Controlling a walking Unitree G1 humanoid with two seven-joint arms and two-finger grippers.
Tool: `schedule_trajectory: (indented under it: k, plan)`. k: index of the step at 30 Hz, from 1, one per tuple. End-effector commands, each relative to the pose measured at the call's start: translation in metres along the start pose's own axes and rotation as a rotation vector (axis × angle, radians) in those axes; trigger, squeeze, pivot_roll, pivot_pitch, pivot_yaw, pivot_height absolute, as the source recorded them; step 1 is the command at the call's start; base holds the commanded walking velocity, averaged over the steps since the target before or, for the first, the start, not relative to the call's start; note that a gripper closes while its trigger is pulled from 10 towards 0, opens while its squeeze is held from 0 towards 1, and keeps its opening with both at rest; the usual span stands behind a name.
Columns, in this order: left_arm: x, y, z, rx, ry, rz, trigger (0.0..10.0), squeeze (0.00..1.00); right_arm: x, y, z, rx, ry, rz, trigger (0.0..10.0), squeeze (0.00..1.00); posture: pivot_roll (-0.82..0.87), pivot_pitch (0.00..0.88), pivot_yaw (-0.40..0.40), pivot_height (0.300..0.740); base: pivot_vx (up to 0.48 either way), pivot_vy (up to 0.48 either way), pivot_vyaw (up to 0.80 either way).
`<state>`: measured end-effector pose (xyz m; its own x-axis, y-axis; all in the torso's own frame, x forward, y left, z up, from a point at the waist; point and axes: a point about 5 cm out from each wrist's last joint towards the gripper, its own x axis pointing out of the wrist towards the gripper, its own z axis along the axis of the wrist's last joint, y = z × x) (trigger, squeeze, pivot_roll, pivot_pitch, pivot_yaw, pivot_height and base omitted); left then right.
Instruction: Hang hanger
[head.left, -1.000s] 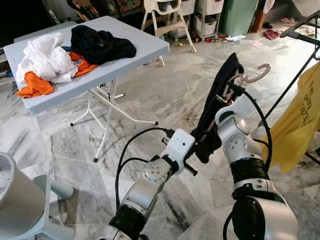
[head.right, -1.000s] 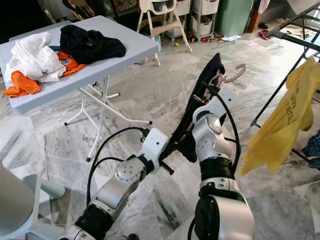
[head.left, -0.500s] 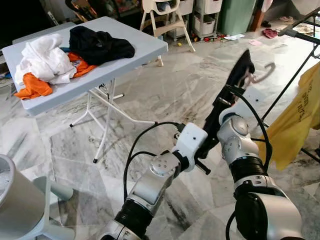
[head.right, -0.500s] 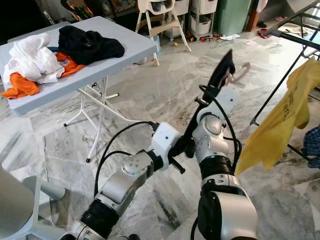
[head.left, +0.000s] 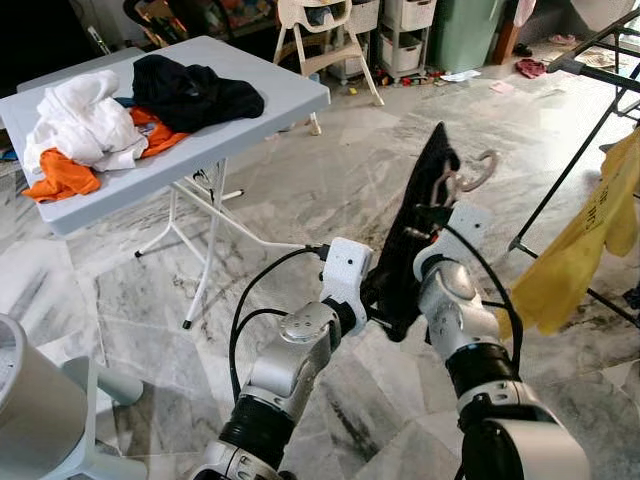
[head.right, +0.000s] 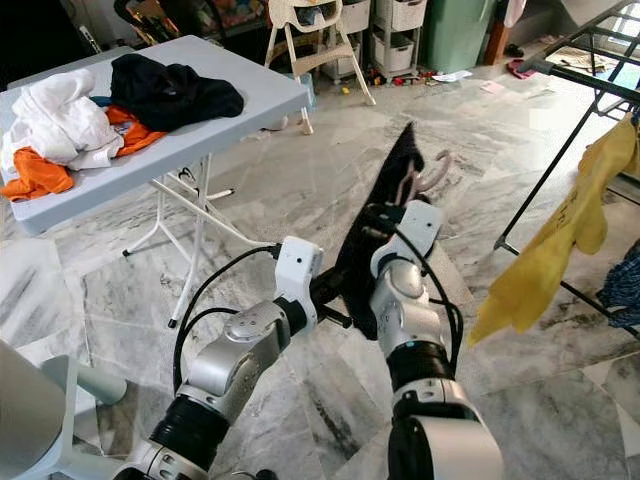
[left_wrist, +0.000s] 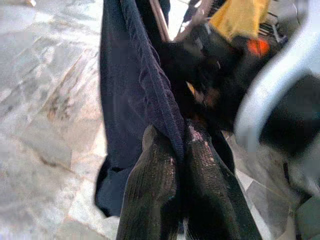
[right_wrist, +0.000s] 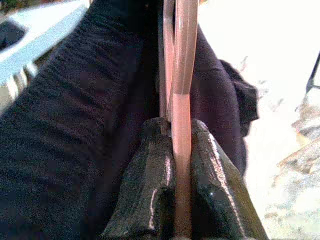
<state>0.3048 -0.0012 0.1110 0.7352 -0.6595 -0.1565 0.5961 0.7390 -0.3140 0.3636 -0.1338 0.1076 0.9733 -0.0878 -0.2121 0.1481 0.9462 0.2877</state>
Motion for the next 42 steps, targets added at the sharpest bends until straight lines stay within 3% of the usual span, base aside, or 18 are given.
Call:
schedule_trajectory:
  k: [1, 8, 12, 22, 26, 31, 32, 33, 34, 42]
  plan:
    - [0.014, -0.021, 0.022, -0.079, -0.076, -0.03, 10.0, 0.0, -0.003, 0.0, -0.006, -0.029, 0.028, 0.023, 10.0, 0.0, -0.17, 0.046, 0.096, 0.74, 0.0, 0.0, 0.0]
    - [0.015, -0.006, 0.024, -0.085, -0.076, 0.047, 10.0, 0.0, -0.015, 0.0, -0.034, -0.113, 0.169, 0.112, 10.0, 0.0, -0.18, 0.048, 0.1, 0.74, 0.0, 0.0, 0.0]
    - [0.011, 0.006, 0.014, -0.095, -0.038, 0.106, 10.0, 0.0, -0.022, 0.006, -0.045, -0.19, 0.238, 0.226, 10.0, 0.0, -0.18, 0.049, 0.101, 0.74, 0.0, 0.0, 0.0]
    - [0.002, 0.028, 0.004, -0.086, -0.026, 0.223, 10.0, 0.0, -0.035, 0.005, -0.048, -0.288, 0.313, 0.417, 10.0, 0.0, -0.18, 0.048, 0.096, 0.74, 0.0, 0.0, 0.0]
    - [-0.007, 0.055, 0.014, -0.085, -0.068, 0.335, 10.0, 0.0, -0.044, -0.015, -0.049, -0.369, 0.358, 0.49, 10.0, 0.0, -0.17, 0.054, 0.083, 0.74, 0.0, 0.0, 0.0]
    - [-0.01, 0.065, 0.018, -0.076, -0.075, 0.348, 10.0, 0.0, -0.047, -0.029, -0.049, -0.471, 0.368, 0.501, 10.0, 0.0, -0.17, 0.056, 0.08, 0.74, 0.0, 0.0, 0.0]
    - [-0.011, 0.064, 0.017, -0.068, -0.074, 0.333, 10.0, 0.23, -0.047, -0.031, -0.048, -0.489, 0.364, 0.5, 10.0, 0.0, -0.17, 0.056, 0.082, 0.74, 0.0, 0.0, 0.0]
    - [-0.011, 0.064, 0.017, -0.068, -0.074, 0.333, 10.0, 0.23, -0.047, -0.031, -0.048, -0.489, 0.364, 0.5, 10.0, 0.0, -0.17, 0.056, 0.082, 0.74, 0.0, 0.0, 0.0]
    - [-0.012, 0.063, 0.015, -0.049, -0.072, 0.316, 10.0, 1.0, -0.047, -0.031, -0.047, -0.504, 0.36, 0.499, 10.0, 0.0, -0.17, 0.055, 0.085, 0.74, 0.0, 0.0, 0.0]
    - [-0.014, 0.049, 0.007, -0.016, -0.072, 0.244, 10.0, 1.0, -0.049, -0.027, -0.049, -0.552, 0.347, 0.507, 10.0, 0.0, -0.17, 0.053, 0.092, 0.74, 0.0, 0.0, 0.0]
